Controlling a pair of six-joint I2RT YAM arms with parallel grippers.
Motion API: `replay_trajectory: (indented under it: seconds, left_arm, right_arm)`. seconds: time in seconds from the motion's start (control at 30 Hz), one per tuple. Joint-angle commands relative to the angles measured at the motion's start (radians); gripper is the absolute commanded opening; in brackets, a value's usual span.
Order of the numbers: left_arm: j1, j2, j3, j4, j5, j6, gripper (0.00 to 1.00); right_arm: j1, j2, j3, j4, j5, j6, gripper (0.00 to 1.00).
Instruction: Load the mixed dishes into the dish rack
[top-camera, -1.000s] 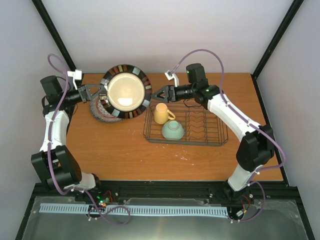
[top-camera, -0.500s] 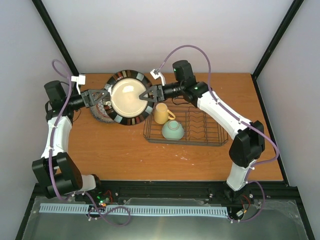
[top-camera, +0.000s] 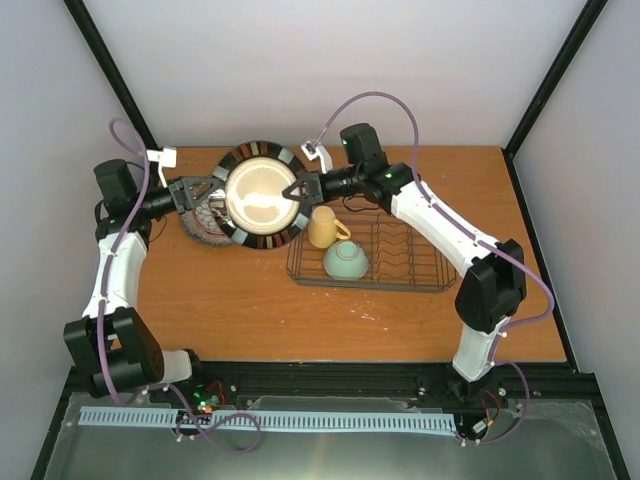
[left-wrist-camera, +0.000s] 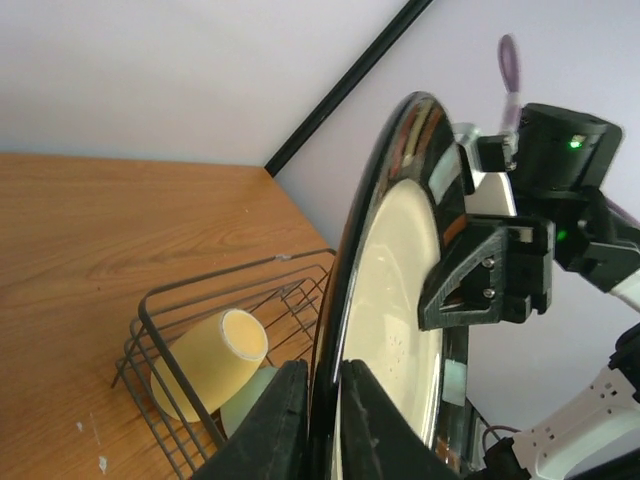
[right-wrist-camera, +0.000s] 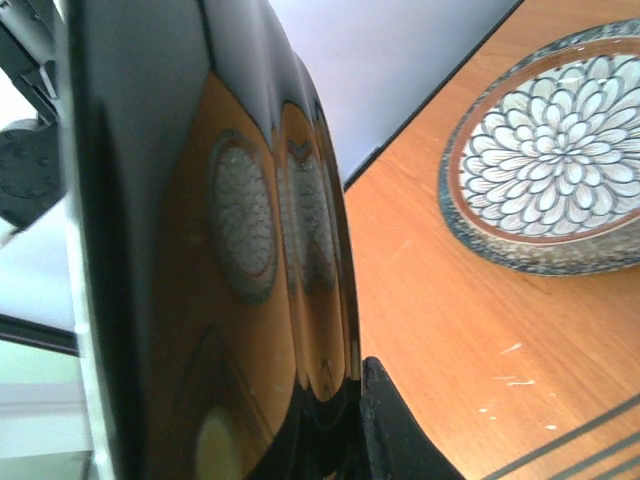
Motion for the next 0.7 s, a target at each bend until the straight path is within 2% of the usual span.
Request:
replay_trajectory:
  seconds: [0.0,0.03,0.37,0.67]
  left_arm:
    - [-0.022,0.014,0.070,-0.092,-0.034,0.049,0.19]
    - [-0.022,0.019,0.073,-0.107,-0.048,0.058,0.25]
    - [-0.022,0.070,0.112,-0.168,-0.131,0.116,0.38]
    - [-0.022,0.114,0.143,-0.237,-0.204,0.213,0.32]
  right_arm:
    - [0.037,-0.091,0.046,-0.026,0.107,-0.127,0.03]
    - [0.034,-0.100,0.044,-0.039,0.142,-0.142,0.03]
    - [-0.033,-0.165,0.045,-0.095,0.294,-0.231,0.03]
    - [-0.097,-0.324,0.085,-0.232,0.682,-0.521,0.03]
